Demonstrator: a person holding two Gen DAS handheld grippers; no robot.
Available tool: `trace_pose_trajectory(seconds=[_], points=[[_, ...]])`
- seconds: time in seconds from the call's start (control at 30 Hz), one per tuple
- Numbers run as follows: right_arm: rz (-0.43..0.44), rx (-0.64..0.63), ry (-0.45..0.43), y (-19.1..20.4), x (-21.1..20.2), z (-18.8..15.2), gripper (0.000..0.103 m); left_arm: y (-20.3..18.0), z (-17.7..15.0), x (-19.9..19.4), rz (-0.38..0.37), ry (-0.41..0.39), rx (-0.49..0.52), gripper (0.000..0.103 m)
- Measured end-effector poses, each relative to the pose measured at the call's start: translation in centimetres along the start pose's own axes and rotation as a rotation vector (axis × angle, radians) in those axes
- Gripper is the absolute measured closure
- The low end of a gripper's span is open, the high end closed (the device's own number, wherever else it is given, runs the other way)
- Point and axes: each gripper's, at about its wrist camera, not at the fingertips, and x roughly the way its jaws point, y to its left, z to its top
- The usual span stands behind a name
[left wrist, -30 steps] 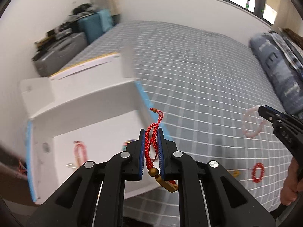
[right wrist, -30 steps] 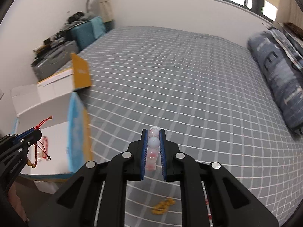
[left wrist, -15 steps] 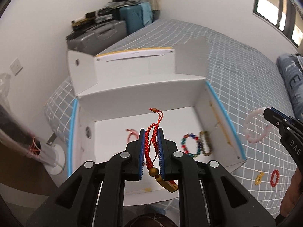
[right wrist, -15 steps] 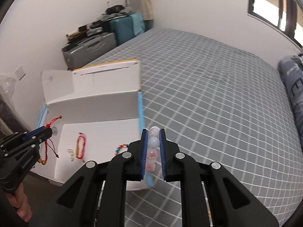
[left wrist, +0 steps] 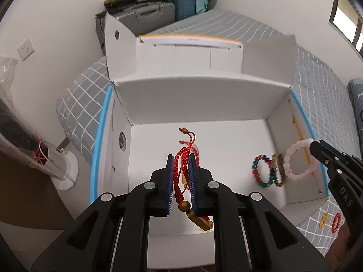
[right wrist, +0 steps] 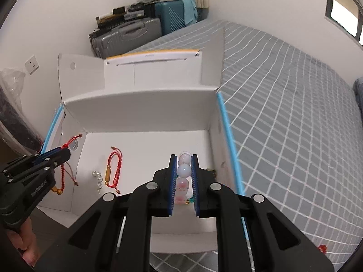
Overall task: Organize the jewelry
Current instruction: 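Open both tools releasing the red string and pink-white bracelets into the box, then move both open tools back from the box toward the remaining bracelets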
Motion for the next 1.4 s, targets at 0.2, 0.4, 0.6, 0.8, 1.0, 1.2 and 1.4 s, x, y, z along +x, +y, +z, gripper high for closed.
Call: trace_pose_trajectory(seconds=[0.2,0.4,0.6,0.8,1.0,1.2,1.4], points=[[-0.005,-0.016,0.036,0.6,2.4,0.1,0.091,0.1,0.1,3.0,-0.013,0.053,0.0,0.091],[-0.013,-0.023,0.07,0.7,4.2,0.0,0.091,0.2,0.3,4.6,-0.02,0.077,0.002,0.091],[-0.012,-0.021,0.091,0.7,5.3,-0.1,0.091,0.3,0.3,5.1,-0.016,0.082,0.006,0.09],[-0.001,-0.016,0.117,0.7,6.0,-0.4,0.09,0.6,0.3,5.2,-0.033,0.079,-0.003,0.087],[0.007,-0.013,0.088,0.7,4.8,-0.1,0.054,0.9,0.4,3.1,-0.022,0.011,-0.018,0.033],[0.006,-0.028,0.053,0.6,3.6,0.1,0.027,1.2,0.6,1.5,-0.009,-0.036,-0.025,0.021],[-0.007,-0.032,0.016,0.5,2.4,0.2,0.008,1.6,0.3,-0.5,0.003,-0.104,-0.02,0.006]])
